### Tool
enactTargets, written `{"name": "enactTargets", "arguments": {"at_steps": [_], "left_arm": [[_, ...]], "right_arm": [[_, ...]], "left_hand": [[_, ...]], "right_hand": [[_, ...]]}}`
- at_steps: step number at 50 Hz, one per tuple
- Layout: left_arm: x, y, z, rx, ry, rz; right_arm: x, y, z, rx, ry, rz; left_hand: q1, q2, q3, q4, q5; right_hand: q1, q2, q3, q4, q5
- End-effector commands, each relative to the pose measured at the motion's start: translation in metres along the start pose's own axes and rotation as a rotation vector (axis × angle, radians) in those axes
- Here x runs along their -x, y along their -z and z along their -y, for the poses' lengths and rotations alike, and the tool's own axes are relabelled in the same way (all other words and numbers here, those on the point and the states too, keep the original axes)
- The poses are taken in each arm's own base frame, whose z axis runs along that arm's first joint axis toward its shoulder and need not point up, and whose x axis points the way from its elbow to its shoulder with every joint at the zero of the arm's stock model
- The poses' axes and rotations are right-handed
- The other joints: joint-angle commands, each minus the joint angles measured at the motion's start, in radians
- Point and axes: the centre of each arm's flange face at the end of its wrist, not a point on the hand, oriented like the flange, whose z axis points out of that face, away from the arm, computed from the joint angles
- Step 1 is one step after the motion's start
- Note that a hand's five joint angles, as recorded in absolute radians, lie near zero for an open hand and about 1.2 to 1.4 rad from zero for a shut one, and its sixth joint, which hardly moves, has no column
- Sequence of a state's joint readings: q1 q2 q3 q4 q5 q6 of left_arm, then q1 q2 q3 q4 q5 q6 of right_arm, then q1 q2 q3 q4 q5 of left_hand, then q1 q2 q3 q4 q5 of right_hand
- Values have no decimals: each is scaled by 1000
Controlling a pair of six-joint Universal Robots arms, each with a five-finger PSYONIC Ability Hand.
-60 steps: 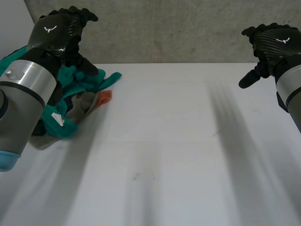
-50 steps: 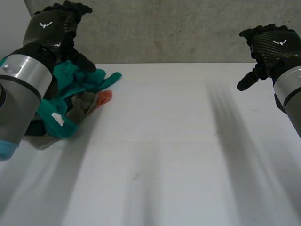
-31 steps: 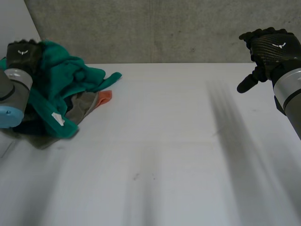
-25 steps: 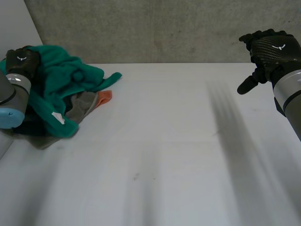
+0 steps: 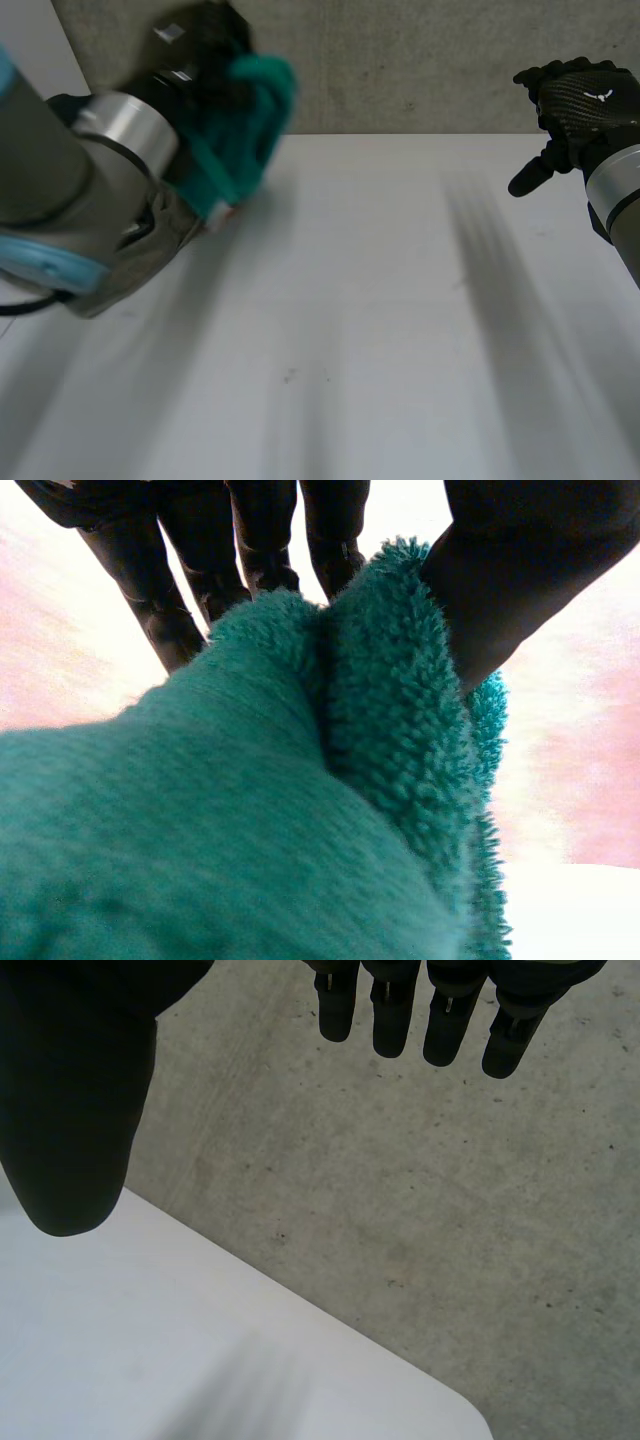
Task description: Fold the laundry.
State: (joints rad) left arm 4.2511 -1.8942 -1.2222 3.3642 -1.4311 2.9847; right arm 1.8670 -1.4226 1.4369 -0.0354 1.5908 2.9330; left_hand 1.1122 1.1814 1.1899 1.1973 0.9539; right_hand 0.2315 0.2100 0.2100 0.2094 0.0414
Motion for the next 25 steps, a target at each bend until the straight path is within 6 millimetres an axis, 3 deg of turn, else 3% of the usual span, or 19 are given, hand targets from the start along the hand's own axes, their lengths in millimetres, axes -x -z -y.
{"name": "enactTargets", "arguments": {"at_steps": [1,4,7,8,10,14,16,20,25], "left_arm": [[-53,13,-87,240,91,-148],[-62,17,-114,301,93,-167],[-62,17,-122,323,98,-166],[-63,20,-124,334,98,-167],[-63,21,-123,335,90,-168],[-62,24,-95,291,83,-164],[-51,28,-78,268,76,-137],[-27,41,-65,264,49,-72],[-22,67,-65,315,-31,-50]], "right_arm": [[1,-2,-4,16,3,5],[3,-6,-14,46,22,10],[7,-9,-24,72,55,28],[8,-10,-27,82,64,37],[13,-12,-37,109,97,65],[21,-11,-51,168,170,120],[21,-9,-53,188,196,133],[25,-5,-55,210,255,176],[28,2,-65,280,363,240]], "left_hand": [[284,215,206,199,268],[136,67,58,51,120],[-269,-338,-347,-354,-285],[-584,-653,-662,-669,-601],[-760,-829,-838,-845,-776],[-793,-862,-871,-878,-809],[-805,-874,-882,-890,-821],[-808,-877,-885,-893,-824],[-802,-871,-880,-887,-818]], "right_hand": [[-57,-36,-35,-35,-41],[-57,-36,-35,-35,-41],[-57,-36,-35,-35,-41],[-57,-36,-35,-35,-41],[-57,-36,-35,-35,-41],[-57,-36,-35,-35,-41],[-57,-36,-35,-35,-41],[-57,-36,-35,-35,-41],[-57,-36,-35,-35,-41]]}}
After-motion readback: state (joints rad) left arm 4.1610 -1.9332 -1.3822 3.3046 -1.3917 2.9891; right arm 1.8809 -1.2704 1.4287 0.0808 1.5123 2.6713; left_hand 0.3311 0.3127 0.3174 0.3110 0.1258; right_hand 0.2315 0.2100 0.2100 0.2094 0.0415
